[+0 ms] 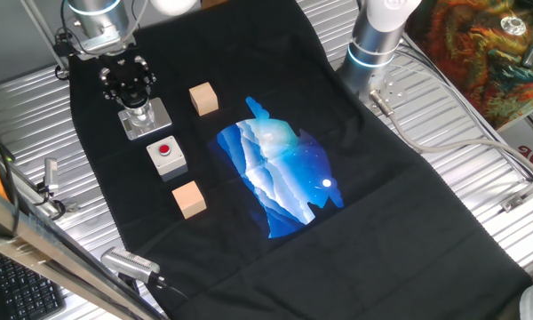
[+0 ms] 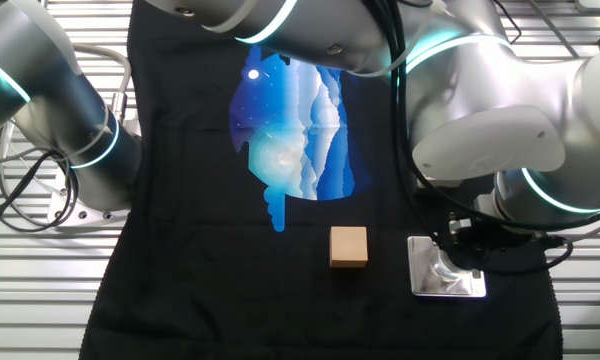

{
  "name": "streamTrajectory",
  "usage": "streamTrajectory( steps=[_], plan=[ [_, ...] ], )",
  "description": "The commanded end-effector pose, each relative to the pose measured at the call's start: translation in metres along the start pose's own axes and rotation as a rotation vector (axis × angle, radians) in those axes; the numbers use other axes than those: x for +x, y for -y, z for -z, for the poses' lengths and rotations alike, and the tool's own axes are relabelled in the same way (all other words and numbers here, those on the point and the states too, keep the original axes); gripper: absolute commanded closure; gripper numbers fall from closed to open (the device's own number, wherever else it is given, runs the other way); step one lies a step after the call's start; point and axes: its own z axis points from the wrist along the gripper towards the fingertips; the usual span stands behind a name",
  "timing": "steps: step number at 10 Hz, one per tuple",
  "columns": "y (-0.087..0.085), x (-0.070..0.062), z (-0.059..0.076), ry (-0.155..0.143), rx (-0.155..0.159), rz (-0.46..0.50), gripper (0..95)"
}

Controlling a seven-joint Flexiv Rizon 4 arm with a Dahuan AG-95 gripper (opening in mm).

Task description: Screw the lid onto the jar

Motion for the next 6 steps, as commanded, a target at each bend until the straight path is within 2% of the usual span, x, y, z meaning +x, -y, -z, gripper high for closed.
streamTrajectory(
  steps=[1, 3, 6],
  plan=[
    [0.0002, 0.0, -0.0005, -0.003, -0.001, -0.03, 95.0],
    [0.0002, 0.0, -0.0005, -0.009, 0.0, -0.083, 95.0],
    [0.0002, 0.0, -0.0004, -0.007, 0.004, -0.261, 95.0]
  ],
)
